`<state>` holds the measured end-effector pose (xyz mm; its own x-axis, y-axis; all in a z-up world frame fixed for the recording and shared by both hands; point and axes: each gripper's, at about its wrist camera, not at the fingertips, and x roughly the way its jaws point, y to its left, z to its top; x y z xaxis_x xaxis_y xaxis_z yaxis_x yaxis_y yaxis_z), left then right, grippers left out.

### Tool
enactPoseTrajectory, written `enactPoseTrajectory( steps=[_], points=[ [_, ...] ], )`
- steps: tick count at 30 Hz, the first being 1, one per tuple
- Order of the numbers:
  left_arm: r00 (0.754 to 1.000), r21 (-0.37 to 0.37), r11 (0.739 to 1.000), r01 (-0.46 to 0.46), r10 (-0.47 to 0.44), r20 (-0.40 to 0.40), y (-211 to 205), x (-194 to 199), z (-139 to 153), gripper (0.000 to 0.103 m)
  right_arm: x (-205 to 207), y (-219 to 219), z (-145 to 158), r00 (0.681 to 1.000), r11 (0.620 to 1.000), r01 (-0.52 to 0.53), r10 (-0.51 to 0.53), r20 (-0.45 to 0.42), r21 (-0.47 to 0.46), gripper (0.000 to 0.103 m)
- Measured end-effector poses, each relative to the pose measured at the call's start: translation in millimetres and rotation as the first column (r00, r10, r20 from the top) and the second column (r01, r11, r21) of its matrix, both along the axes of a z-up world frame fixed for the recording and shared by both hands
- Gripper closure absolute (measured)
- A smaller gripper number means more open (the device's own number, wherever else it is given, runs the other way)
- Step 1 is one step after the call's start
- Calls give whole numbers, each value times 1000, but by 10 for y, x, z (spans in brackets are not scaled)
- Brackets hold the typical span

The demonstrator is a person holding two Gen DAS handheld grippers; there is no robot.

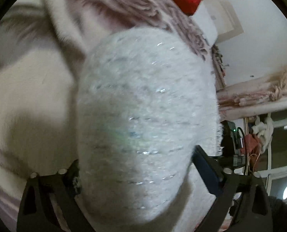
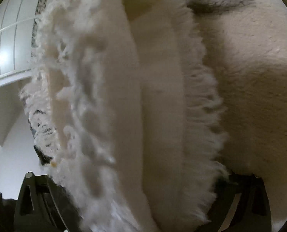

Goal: Fold large clothes

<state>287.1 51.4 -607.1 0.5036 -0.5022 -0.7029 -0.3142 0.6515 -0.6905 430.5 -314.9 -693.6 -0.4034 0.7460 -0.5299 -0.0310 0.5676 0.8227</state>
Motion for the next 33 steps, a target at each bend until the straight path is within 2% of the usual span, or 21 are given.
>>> enactPoseTrajectory(
  steps=[1,2,4,6,9,12,14,16,21,23,27,28,31,33],
  points=[
    [1000,6,1000,8,-8,7,6,35,58,14,-3,-57,38,999,999,34,-34,-15,25,37],
    [1000,2,1000,15,-15,10,24,54,81,14,8,-97,107,997,996,75,-74,-29,49,45],
    [999,-5,1000,31,-31,18,37,111,166,16,3,-152,238,994,993,104,-102,-25,61,50],
    [997,26,998,66,-67,33,22,252,301,17,13,-193,385,989,986,148,-147,-27,72,52],
    [993,28,995,97,-99,60,55,405,474,17,137,-281,597,979,973,206,-204,-23,106,52],
    [986,39,990,134,-137,94,112,800,678,17,448,-318,814,965,956,259,-261,-3,135,52],
    [978,64,984,166,-173,114,129,1060,795,17,779,-315,957,952,943,299,-305,23,144,52],
    [971,85,978,191,-201,133,158,1485,918,17,1100,-279,1054,940,931,330,-340,37,157,52],
    [957,112,968,226,-242,161,270,2415,1039,17,2097,-128,1150,906,900,401,-418,75,174,52],
    [951,114,963,244,-261,163,304,2785,1003,17,2553,-89,1123,893,891,420,-440,97,172,52],
    [943,103,952,289,-301,143,383,3395,774,17,3216,-72,960,874,876,458,-475,106,147,52],
    [940,103,947,304,-316,129,380,3601,639,17,3388,-57,886,871,875,464,-479,107,137,52],
    [934,80,937,339,-345,87,349,3955,301,17,3740,-60,593,859,861,498,-506,76,103,52],
    [931,90,930,357,-362,46,291,4105,87,17,3933,66,393,850,852,520,-524,64,64,53]
  ],
)
